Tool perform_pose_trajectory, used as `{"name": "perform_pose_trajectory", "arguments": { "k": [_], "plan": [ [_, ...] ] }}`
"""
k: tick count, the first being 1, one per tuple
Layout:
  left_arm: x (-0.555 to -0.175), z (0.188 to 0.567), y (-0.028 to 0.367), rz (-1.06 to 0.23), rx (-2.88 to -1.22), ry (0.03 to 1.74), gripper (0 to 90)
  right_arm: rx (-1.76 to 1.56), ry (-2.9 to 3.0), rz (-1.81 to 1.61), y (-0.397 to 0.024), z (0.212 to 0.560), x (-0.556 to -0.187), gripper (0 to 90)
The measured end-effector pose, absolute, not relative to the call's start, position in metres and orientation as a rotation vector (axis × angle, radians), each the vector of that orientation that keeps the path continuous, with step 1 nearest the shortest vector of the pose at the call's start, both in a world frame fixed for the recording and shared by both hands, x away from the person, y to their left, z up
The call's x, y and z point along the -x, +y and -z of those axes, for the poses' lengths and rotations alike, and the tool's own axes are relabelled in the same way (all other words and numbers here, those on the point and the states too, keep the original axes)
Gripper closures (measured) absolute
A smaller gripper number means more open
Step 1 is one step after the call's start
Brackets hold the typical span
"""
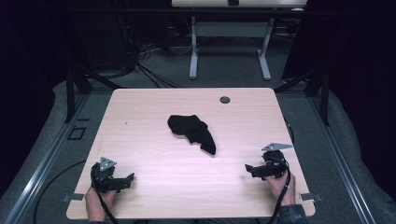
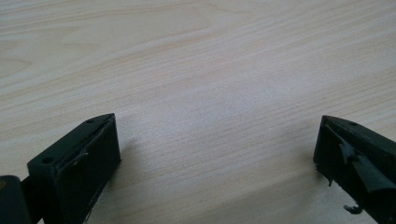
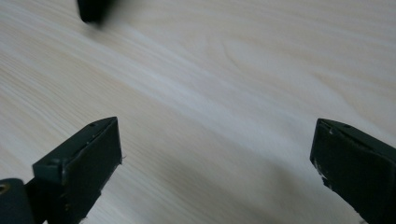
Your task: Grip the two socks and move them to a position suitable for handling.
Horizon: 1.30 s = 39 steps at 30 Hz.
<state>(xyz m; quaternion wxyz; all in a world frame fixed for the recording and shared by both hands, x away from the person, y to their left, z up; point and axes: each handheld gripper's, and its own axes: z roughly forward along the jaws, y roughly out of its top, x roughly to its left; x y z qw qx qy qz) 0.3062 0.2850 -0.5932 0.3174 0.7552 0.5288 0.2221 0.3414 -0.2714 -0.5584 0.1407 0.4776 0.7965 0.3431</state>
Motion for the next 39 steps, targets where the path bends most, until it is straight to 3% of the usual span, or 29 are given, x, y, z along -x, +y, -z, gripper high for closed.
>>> {"name": "perform_pose_trajectory", "arguments": {
  "k": [5, 9, 17, 25, 35, 39],
  "plan": [
    [-0.306, 0.593, 0.285, -0.584, -1.983, 1.395, 0.3, -1.343, 2.374, -1.084, -0.248, 0.537, -0.361, 4.8],
    [-0.306, 0.593, 0.285, -0.584, -1.983, 1.394, 0.5, -1.302, 2.436, -1.121, -0.226, 0.522, -0.379, 14.5],
    [-0.306, 0.593, 0.285, -0.584, -1.986, 1.393, 0.6, -1.226, 2.53, -1.114, -0.182, 0.506, -0.414, 21.6],
    [-0.306, 0.593, 0.285, -0.587, -1.986, 1.393, 1.2, -1.208, 2.582, -1.022, -0.153, 0.505, -0.435, 38.2],
    [-0.305, 0.593, 0.285, -0.589, -1.984, 1.391, 1.9, -1.196, 2.635, -0.84, -0.118, 0.527, -0.457, 43.1],
    [-0.305, 0.593, 0.285, -0.585, -1.987, 1.387, 2.5, -1.18, 2.64, -0.796, -0.109, 0.536, -0.46, 60.5]
  ]
}}
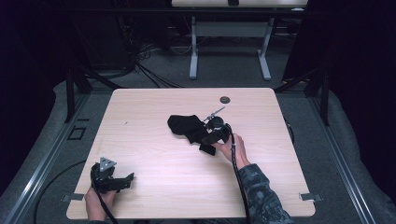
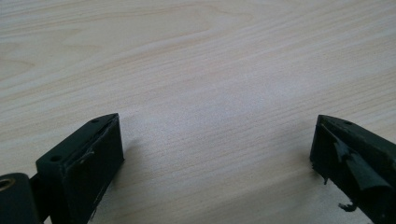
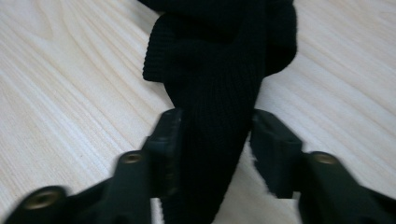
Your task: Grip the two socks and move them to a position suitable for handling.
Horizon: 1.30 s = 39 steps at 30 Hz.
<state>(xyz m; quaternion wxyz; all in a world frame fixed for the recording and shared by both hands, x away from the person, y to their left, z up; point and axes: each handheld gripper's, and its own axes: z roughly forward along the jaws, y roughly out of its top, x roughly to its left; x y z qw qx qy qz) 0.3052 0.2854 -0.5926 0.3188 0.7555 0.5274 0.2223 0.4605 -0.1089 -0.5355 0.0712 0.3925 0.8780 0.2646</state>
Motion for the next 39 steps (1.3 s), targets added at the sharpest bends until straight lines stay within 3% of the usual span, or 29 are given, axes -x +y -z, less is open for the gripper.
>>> {"name": "perform_pose_trajectory", "arguments": {
  "k": [3, 7, 39],
  "plan": [
    [-0.305, 0.593, 0.285, -0.586, -1.984, 1.386, 2.7, -1.176, 2.621, -0.807, -0.109, 0.537, -0.459, 72.9],
    [-0.305, 0.593, 0.285, -0.587, -1.982, 1.387, 2.8, -1.137, 2.608, -0.842, -0.111, 0.529, -0.454, 81.1],
    [-0.305, 0.593, 0.285, -0.589, -1.977, 1.388, 3.1, -0.784, 2.654, -1.097, -0.124, 0.453, -0.371, 82.2]
  ]
}}
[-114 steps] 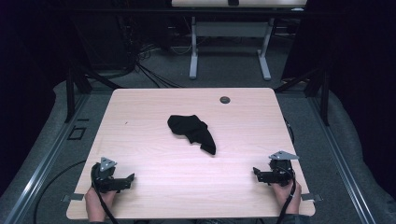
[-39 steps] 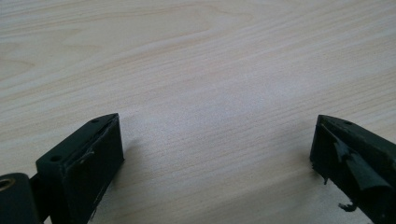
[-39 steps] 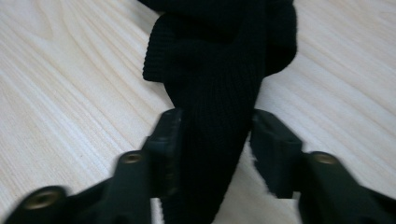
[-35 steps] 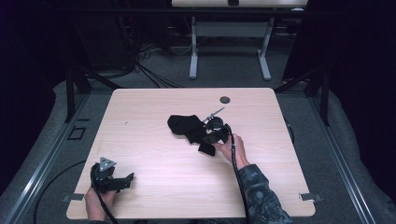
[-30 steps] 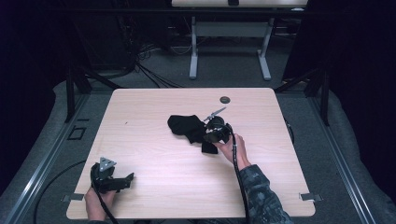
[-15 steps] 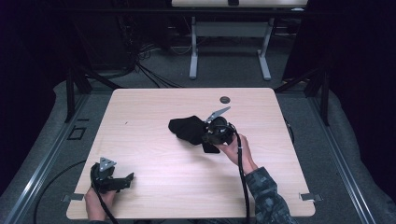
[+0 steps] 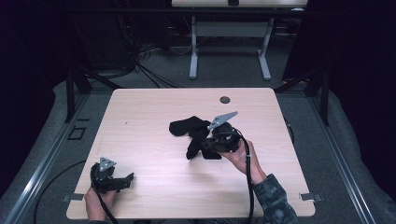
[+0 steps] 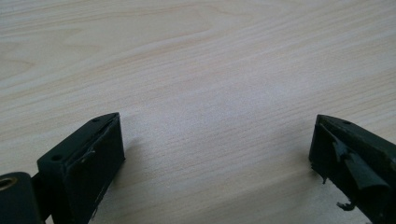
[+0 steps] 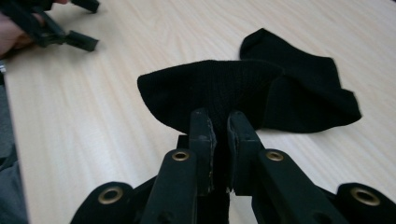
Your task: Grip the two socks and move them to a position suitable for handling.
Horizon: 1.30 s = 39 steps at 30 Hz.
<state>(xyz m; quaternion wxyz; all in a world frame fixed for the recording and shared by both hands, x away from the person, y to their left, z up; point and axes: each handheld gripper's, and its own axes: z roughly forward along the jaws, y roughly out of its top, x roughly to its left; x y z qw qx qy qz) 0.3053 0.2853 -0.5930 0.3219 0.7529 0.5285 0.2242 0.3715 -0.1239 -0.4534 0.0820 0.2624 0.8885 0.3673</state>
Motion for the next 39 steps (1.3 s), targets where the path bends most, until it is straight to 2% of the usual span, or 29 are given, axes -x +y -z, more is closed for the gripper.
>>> {"name": "perform_pose_trajectory", "arguments": {
  "k": [9, 12, 16, 22, 25, 30, 39],
  "plan": [
    [-0.305, 0.593, 0.285, -0.588, -1.977, 1.388, 3.1, -0.697, 2.697, -1.122, -0.137, 0.457, -0.331, 82.0],
    [-0.305, 0.593, 0.285, -0.588, -1.977, 1.387, 3.2, -0.688, 2.737, -1.044, -0.139, 0.47, -0.323, 82.0],
    [-0.305, 0.593, 0.285, -0.587, -1.978, 1.382, 4.0, -0.704, 2.801, -0.933, -0.139, 0.506, -0.319, 81.3],
    [-0.305, 0.593, 0.285, -0.587, -1.979, 1.383, 3.9, -0.8, 2.795, -0.908, -0.145, 0.537, -0.326, 64.6],
    [-0.306, 0.591, 0.288, -0.533, -1.969, 1.369, 0.1, -0.832, 2.783, -0.946, -0.153, 0.537, -0.326, 53.8],
    [-0.307, 0.583, 0.281, -0.503, -1.909, 1.36, 0.1, -0.924, 2.702, -1.043, -0.176, 0.53, -0.319, 40.1],
    [-0.332, 0.561, 0.204, -0.352, -2.071, 1.144, 0.2, -1.121, 2.603, -1.067, -0.215, 0.538, -0.301, 37.7]
  ]
}}
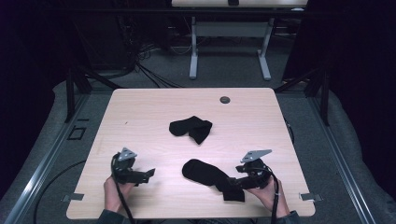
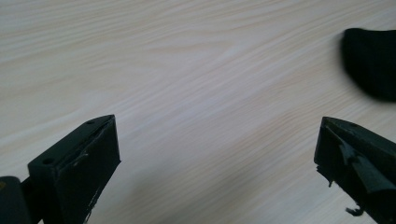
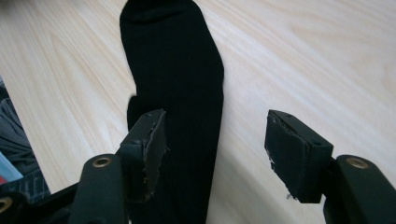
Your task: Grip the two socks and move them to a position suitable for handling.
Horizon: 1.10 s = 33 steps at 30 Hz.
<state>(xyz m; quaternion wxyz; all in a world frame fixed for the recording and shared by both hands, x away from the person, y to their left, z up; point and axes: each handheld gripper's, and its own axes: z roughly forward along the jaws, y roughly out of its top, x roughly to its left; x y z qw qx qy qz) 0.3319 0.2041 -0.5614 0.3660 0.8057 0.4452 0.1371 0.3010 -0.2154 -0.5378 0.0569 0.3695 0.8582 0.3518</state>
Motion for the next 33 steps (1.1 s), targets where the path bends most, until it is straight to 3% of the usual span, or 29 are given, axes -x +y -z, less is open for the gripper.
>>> {"name": "perform_pose_trajectory", "arguments": {
  "k": [10, 19, 22, 26, 30, 33],
  "plan": [
    [-0.351, 0.563, 0.13, -0.228, -2.18, 1.001, 12.4, -1.346, 2.532, -1.05, -0.248, 0.556, -0.269, 39.2],
    [-0.356, 0.57, 0.103, -0.175, -2.21, 0.941, 28.0, -1.364, 2.599, -1.006, -0.235, 0.563, -0.259, 45.5],
    [-0.356, 0.571, 0.099, -0.173, -2.229, 0.936, 38.7, -1.354, 2.612, -0.993, -0.229, 0.565, -0.258, 51.4],
    [-0.352, 0.574, 0.099, -0.167, -2.217, 0.914, 61.5, -1.356, 2.613, -0.973, -0.225, 0.564, -0.257, 59.9],
    [-0.349, 0.576, 0.101, -0.167, -2.207, 0.908, 78.5, -1.348, 2.606, -0.953, -0.222, 0.564, -0.256, 68.8],
    [-0.348, 0.576, 0.104, -0.155, -2.212, 0.91, 83.5, -1.365, 2.607, -0.978, -0.225, 0.566, -0.26, 77.8]
  ]
}}
